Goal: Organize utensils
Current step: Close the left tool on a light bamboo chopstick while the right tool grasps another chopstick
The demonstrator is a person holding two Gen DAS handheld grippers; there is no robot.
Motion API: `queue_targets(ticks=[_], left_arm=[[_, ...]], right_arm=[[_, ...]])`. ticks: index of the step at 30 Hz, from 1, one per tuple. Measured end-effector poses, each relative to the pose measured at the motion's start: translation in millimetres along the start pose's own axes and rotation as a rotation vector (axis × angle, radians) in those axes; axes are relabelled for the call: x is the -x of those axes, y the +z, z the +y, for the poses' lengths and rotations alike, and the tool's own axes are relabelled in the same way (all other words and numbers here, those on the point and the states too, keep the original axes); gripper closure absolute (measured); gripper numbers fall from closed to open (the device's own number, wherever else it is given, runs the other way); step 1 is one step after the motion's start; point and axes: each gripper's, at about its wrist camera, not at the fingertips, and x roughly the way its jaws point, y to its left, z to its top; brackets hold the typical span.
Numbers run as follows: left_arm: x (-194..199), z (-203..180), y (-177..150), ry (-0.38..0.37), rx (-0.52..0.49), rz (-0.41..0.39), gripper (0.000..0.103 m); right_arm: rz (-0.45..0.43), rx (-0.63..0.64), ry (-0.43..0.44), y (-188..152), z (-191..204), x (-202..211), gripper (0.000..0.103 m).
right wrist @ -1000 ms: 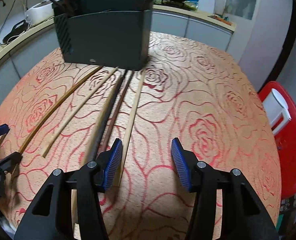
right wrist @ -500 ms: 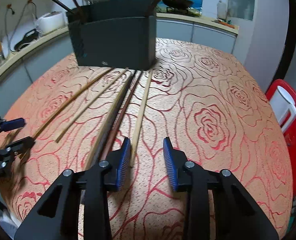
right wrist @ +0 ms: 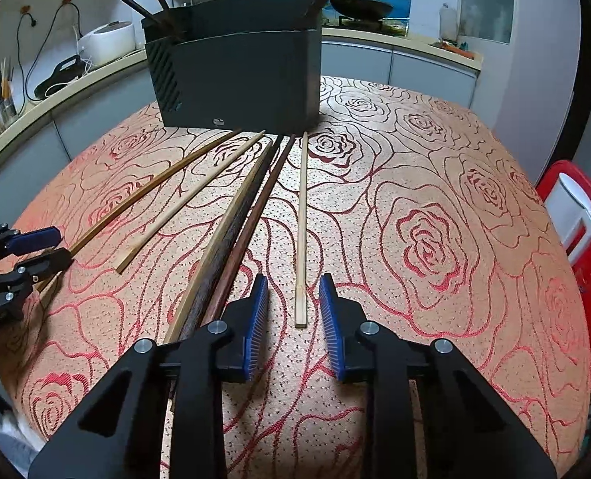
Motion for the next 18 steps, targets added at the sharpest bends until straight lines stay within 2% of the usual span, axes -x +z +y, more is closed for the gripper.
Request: queue_targets(ticks=[5,9,12,18], left_arm=[[0.3,-3.3,-0.7,-0.011,-0.011,-0.008,0.078],[0.4,-6.8,-1.3,-0.022,-0.026,-0.016,0.089],[0.9,-8.0,-2.0,-0.028,-0.032,-0.019,0.096],[1.1,-5.9,-1.6,-0.041,-0.021,-0.014,0.097]], right_arm=[[0.0,-0.009,0.005,-0.5,-1.8,-0.3,0.084],[0.002,-0.008,0.017,0.4,-1.7,-1.0,0.086],[0.002,-0.004,0.018,0.8,-1.0,-1.4,0.092],[-0.001,-0.01,0.018,-0.1,-1.4,-1.0,0.097]])
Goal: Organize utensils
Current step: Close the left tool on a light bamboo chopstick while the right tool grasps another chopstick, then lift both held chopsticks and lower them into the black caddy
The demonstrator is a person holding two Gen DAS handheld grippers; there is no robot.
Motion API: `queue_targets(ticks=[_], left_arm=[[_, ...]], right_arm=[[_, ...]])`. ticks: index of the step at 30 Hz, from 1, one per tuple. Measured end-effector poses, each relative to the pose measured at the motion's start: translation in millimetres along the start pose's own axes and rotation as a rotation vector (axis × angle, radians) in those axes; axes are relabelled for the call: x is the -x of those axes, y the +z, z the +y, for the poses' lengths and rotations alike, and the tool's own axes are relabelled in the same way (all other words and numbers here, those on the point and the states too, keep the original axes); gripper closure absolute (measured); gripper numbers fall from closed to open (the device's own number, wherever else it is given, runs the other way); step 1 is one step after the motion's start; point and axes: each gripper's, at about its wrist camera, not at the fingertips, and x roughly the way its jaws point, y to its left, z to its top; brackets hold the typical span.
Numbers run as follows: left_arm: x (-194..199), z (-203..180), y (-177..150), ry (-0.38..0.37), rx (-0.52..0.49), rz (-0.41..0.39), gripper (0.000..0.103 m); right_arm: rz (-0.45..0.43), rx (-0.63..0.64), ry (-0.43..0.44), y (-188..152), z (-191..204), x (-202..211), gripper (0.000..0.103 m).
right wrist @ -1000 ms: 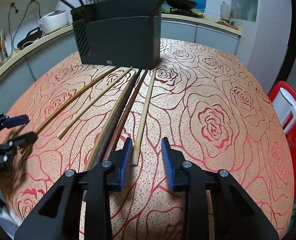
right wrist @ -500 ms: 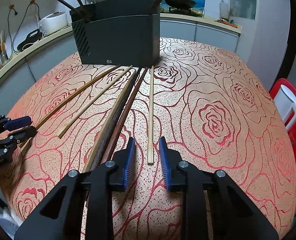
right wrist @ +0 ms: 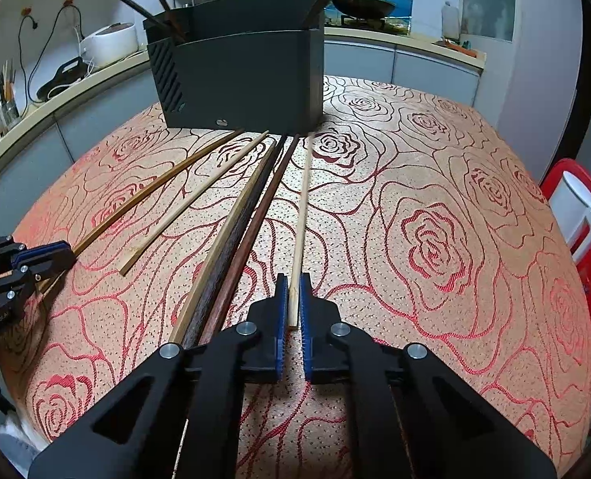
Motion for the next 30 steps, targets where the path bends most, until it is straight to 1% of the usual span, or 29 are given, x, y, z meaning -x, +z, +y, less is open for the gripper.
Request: queue_targets(ticks=[4,10,13,20,25,30], left_arm=[[2.8,1.7,1.5,-0.004,0.009,-0.004,0.097],[20.9,5.3,9.6,-0.008,0.026,-0.057,0.097],[36.2,8.7,17.6,-0.014,0.041,-0.103,0.097],[84.2,17.4,42.0,-0.016,0.062,-0.264,0.097],[104.2,26.7,58.8,-0.03,0.096,-0.336,0.097],[120.0,29.1,75.7,-0.015,0.085,-0.387,0.097]], right_arm=[[-0.007,-0.022,0.003,0.3,-4.4,3.9,0.097],[-0.083,-0.028,0.011,8.7,-7.1,34.1,0.097],[-0.134,-0.032,0.015,15.5,-8.6,53.1,0.097],[-0.248,-0.046,0.045,32.0,-8.8,96.9,0.097],[-0.307,-0.058,0.084,41.7,-11.0,120.3,0.097],[-0.348,-0.067,0.107,52.0,-12.8,133.9,0.097]])
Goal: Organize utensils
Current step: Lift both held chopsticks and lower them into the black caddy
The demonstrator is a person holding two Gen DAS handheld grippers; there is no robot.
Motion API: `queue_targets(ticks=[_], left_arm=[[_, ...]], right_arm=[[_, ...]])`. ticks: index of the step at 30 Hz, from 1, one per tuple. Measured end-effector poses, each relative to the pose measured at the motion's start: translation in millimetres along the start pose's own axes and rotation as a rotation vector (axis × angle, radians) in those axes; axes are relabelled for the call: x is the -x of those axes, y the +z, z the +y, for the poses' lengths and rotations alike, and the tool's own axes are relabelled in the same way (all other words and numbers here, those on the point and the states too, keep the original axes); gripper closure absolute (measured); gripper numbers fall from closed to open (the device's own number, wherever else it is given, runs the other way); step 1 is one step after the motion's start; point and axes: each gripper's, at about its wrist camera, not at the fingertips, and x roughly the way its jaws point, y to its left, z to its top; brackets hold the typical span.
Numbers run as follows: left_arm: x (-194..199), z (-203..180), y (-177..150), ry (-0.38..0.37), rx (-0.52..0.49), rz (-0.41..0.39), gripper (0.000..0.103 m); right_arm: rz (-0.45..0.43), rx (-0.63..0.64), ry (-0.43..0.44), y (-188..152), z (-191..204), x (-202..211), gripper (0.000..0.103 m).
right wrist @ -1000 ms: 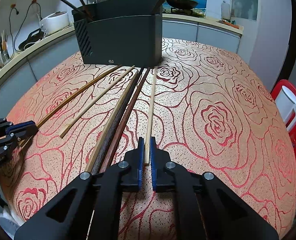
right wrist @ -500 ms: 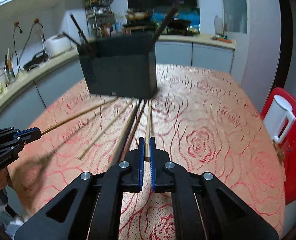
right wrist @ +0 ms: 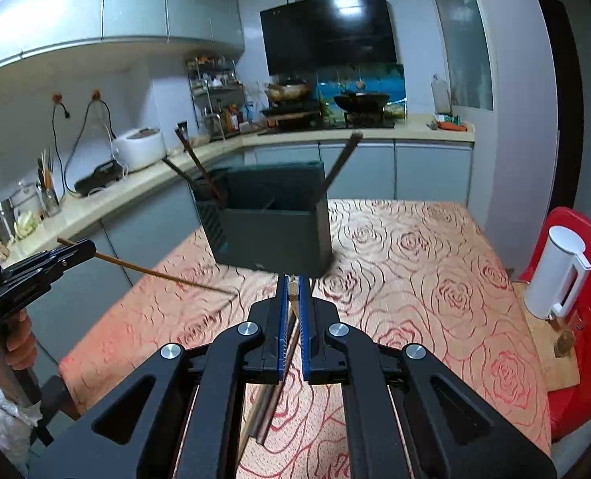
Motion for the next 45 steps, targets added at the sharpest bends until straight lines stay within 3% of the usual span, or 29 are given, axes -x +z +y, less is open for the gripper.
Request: queue_targets(ticks=[12,22,34,45], left_arm=[[4.2,-1.5,54.6,0.024,-0.049,-0.029,0.097],[16.4,-9.2,78.0,0.022,-0.094,-0.047,0.097],[10.7,1.9,96.1,0.011,-0.059,-0.032,0.097],[-3.1,-5.0,137.9,-0.001,-0.052,-0.043,0.097]], right_arm=[[-0.048,0.014,0.025,30.7,6.7,9.9,0.097],[-0.047,0.043,0.03,65.4,17.7,14.9,0.097],[-0.026,0.064,0.035,94.2,23.5,12.3,0.097],[-0.042,0.06,0.033,139.0,22.7,2.4,0.097]])
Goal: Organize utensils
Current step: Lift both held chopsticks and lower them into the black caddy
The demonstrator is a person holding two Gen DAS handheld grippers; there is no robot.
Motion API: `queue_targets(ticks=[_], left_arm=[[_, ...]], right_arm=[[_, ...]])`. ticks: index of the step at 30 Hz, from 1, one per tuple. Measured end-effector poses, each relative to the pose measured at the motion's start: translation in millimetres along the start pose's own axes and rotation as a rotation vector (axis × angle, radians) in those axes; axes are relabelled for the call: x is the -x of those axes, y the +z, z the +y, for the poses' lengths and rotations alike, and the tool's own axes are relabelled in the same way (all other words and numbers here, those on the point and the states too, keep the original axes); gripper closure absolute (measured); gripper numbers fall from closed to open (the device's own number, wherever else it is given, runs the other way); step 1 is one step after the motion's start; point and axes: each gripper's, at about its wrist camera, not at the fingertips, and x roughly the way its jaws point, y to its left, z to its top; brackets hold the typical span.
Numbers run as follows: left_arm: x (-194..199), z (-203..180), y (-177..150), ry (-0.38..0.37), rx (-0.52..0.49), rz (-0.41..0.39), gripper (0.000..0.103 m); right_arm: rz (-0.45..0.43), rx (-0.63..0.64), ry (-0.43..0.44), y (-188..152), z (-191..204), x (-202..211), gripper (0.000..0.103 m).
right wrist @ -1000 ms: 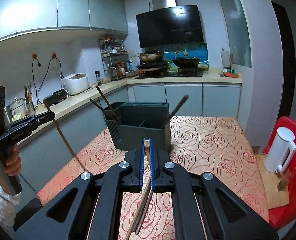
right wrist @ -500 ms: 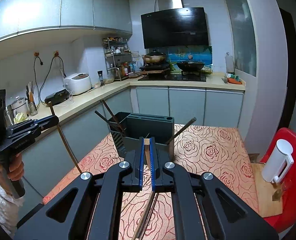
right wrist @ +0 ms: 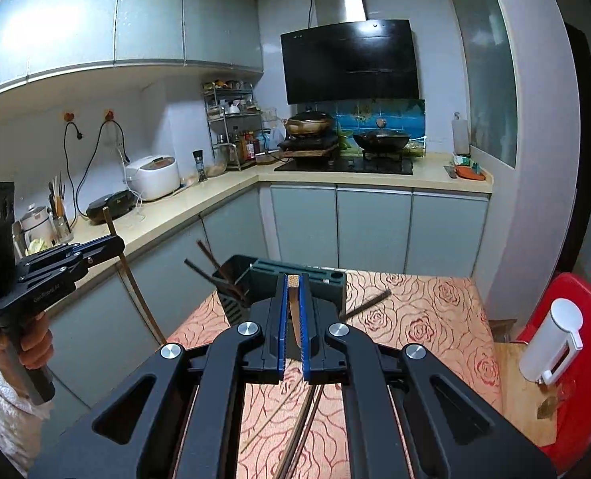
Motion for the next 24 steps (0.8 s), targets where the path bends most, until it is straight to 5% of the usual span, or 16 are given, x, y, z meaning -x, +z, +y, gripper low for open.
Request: queue_targets(ticks=[13,24], left_arm=[[-47.6,-14.5,70.3,0.049,0.015,-0.107,0.097],[-129.3,-5.2,68.3,0.119,0.072,-0.087,0.097]], right_arm=[[0.032,-0.028,-0.047,36.7,-13.5,-49.6,0.097],[0.118,-0.089,-0.071,27.6,-30.7,-110.3,0.097]])
